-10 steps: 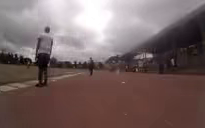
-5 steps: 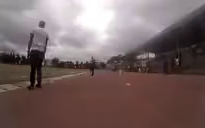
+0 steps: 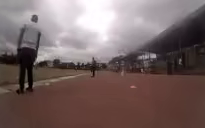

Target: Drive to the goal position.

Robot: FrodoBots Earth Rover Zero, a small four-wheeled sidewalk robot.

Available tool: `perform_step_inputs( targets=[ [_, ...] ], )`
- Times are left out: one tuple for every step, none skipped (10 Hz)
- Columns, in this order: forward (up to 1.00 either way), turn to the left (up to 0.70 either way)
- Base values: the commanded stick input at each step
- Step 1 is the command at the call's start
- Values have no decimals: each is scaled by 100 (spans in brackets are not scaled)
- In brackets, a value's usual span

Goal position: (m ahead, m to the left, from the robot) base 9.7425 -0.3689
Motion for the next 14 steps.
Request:
perform_step_inputs(
  targets=[
    [100, -11],
    [100, -24],
    [100, -27],
    [100, -27],
    [100, -27],
    [100, -27],
    [100, -27],
    [100, 0],
    [100, 0],
    [100, 0],
    [100, 0],
    [100, 0],
    [100, 0],
    [100, 0]
  ],
)
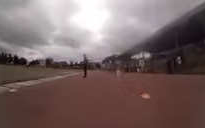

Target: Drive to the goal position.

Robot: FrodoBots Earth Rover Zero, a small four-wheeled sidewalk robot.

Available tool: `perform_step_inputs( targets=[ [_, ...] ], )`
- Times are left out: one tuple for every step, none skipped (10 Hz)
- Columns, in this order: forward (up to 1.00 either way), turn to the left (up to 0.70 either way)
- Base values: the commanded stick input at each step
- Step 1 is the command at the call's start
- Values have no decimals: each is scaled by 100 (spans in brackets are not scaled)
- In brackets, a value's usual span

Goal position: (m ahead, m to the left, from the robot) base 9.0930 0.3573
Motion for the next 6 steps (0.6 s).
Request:
perform_step_inputs(
  targets=[
    [100, 0],
    [100, 0],
    [100, 0],
    [100, 0],
    [100, -10],
    [100, -22]
  ],
)
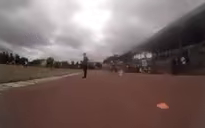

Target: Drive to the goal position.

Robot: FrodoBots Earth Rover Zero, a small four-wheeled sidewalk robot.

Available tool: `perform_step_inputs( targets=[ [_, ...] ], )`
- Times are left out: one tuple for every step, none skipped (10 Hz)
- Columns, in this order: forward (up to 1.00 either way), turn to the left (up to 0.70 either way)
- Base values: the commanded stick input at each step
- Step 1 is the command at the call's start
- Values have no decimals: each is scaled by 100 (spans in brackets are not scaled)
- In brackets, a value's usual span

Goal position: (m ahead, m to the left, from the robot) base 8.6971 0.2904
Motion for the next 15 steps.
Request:
perform_step_inputs(
  targets=[
    [100, -27],
    [100, -27],
    [100, -17],
    [100, -2],
    [100, 0],
    [100, 0],
    [100, 0],
    [100, 0],
    [100, 0],
    [100, 0],
    [100, -21],
    [100, -14],
    [100, -8],
    [100, -1],
    [100, 0]
  ],
)
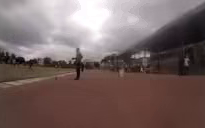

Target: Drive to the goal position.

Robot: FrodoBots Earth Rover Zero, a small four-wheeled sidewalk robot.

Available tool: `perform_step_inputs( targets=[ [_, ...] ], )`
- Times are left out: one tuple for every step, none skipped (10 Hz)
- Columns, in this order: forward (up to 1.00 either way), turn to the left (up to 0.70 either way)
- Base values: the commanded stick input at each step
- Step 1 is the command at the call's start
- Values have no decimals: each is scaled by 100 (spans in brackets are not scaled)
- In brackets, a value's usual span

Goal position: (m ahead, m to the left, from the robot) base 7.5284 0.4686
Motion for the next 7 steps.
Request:
perform_step_inputs(
  targets=[
    [100, 0],
    [100, 0],
    [100, 0],
    [100, 0],
    [100, 0],
    [100, 0],
    [100, 0]
  ],
)
